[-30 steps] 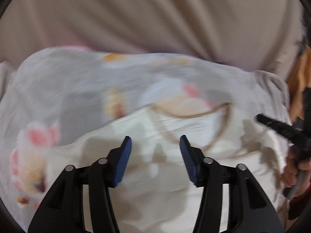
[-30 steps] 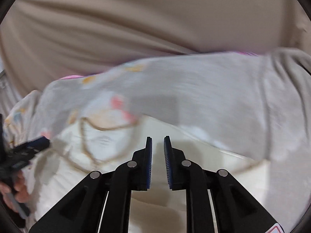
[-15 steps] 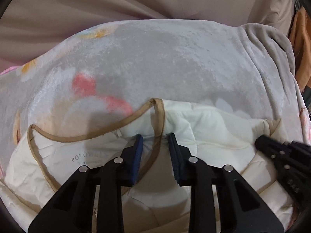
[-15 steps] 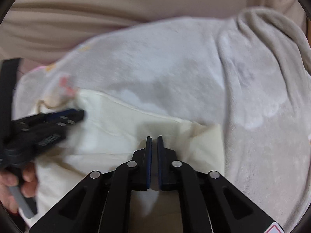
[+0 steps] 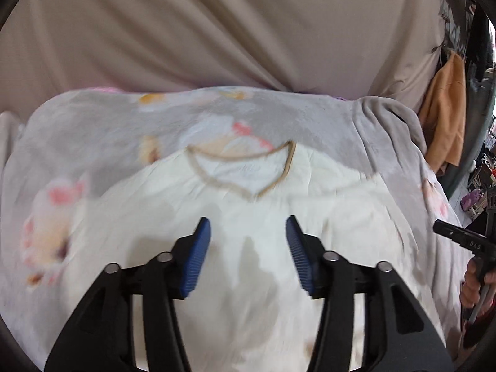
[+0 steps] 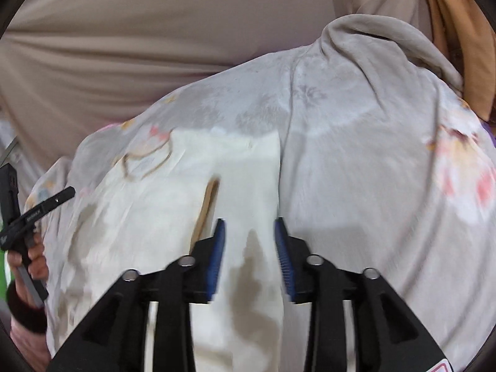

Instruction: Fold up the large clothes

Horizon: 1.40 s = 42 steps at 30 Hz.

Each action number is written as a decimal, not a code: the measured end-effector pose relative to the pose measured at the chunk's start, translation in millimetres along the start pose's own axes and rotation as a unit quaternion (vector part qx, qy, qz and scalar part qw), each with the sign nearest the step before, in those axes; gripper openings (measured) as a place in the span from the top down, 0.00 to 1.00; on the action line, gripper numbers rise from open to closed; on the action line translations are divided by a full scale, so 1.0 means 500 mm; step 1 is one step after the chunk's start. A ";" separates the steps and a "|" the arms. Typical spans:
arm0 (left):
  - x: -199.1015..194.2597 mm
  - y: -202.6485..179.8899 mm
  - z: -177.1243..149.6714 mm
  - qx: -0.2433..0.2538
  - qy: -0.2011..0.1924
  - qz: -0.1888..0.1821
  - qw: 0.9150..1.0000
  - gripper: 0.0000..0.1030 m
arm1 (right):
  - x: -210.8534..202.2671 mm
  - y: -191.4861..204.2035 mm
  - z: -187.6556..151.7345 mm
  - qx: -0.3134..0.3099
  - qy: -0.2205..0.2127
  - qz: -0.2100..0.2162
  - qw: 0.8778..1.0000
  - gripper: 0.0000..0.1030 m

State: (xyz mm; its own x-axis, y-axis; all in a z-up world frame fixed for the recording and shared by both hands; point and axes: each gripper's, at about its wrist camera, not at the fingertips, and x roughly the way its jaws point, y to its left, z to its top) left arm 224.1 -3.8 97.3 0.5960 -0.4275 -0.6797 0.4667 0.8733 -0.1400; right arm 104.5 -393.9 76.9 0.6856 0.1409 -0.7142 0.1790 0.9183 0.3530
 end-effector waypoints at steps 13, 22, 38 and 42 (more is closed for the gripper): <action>-0.258 0.186 -0.479 -0.175 0.090 -0.019 0.980 0.34 | -0.202 -0.026 -0.435 0.021 0.062 0.064 0.996 0.33; -0.297 0.173 -0.534 -0.207 0.056 -0.044 0.976 0.34 | -0.188 -0.008 -0.483 0.079 0.035 0.134 0.987 0.30; -0.309 0.167 -0.547 -0.193 0.034 -0.007 0.981 0.94 | -0.212 0.003 -0.488 0.081 -0.017 0.151 0.985 0.88; -0.352 0.172 -0.545 -0.203 0.009 -0.027 0.979 1.00 | -0.234 0.004 -0.484 0.075 -0.037 0.153 0.985 0.89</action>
State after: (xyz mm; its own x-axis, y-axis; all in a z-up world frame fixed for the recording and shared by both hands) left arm -18.7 210.3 8.7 0.5640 -0.4746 -0.6758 0.1973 0.8721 -0.4478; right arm -146.2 -319.2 14.7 0.7723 0.3697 -0.5167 0.0550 0.7713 0.6340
